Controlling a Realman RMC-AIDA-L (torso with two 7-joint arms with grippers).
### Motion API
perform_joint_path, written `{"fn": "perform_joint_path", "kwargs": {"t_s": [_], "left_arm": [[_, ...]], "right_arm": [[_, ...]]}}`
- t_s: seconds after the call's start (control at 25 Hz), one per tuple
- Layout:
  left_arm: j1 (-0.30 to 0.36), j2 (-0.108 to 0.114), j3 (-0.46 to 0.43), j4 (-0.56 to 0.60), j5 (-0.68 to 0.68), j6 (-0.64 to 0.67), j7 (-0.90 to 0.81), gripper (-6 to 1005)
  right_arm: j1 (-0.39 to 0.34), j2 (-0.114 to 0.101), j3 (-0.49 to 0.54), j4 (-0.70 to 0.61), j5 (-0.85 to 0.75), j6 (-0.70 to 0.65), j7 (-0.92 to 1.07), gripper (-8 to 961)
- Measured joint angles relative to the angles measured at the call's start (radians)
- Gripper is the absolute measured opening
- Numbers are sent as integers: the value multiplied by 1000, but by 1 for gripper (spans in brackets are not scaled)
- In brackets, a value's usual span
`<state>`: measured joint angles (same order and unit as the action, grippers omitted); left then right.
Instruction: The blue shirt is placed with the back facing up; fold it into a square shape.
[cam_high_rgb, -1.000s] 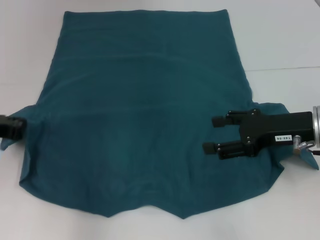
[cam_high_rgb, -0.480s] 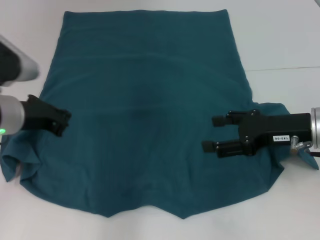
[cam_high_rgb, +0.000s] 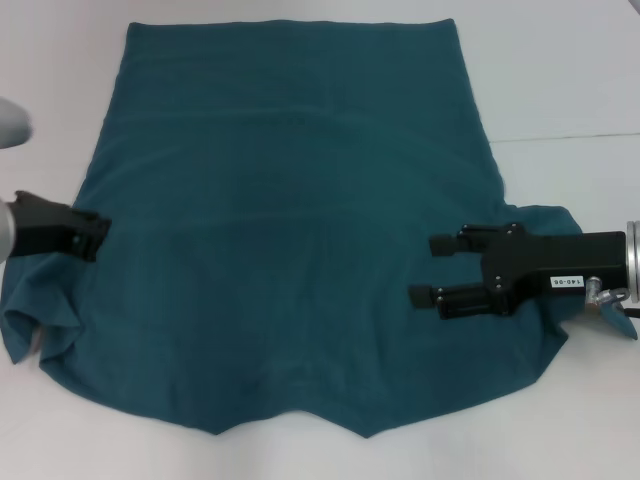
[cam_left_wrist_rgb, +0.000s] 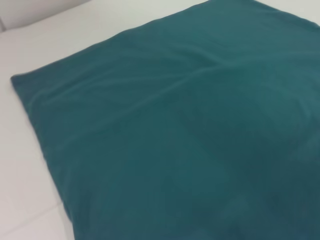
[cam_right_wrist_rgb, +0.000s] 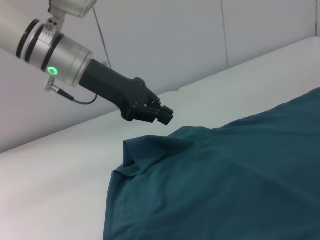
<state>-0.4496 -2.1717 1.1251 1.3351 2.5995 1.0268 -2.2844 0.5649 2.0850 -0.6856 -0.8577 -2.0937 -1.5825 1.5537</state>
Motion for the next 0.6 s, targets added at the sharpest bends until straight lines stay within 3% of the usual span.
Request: {"fn": "perform_joint_path", "kwargs": {"t_s": [0.16,0.32,0.6], "left_arm": [[52,0,-54,3,-104,-8,29,132],[89,0,-150,-30,-205,10,106,289],[119,5,-305,-105,-249,78,249,491]], "right_arm": [[9,1,-4,-6,0,-3,14,914],[27,0,-11,-12,0,-8,48,914],[47,-6,-12,-12,-2,-13,99,914]]}}
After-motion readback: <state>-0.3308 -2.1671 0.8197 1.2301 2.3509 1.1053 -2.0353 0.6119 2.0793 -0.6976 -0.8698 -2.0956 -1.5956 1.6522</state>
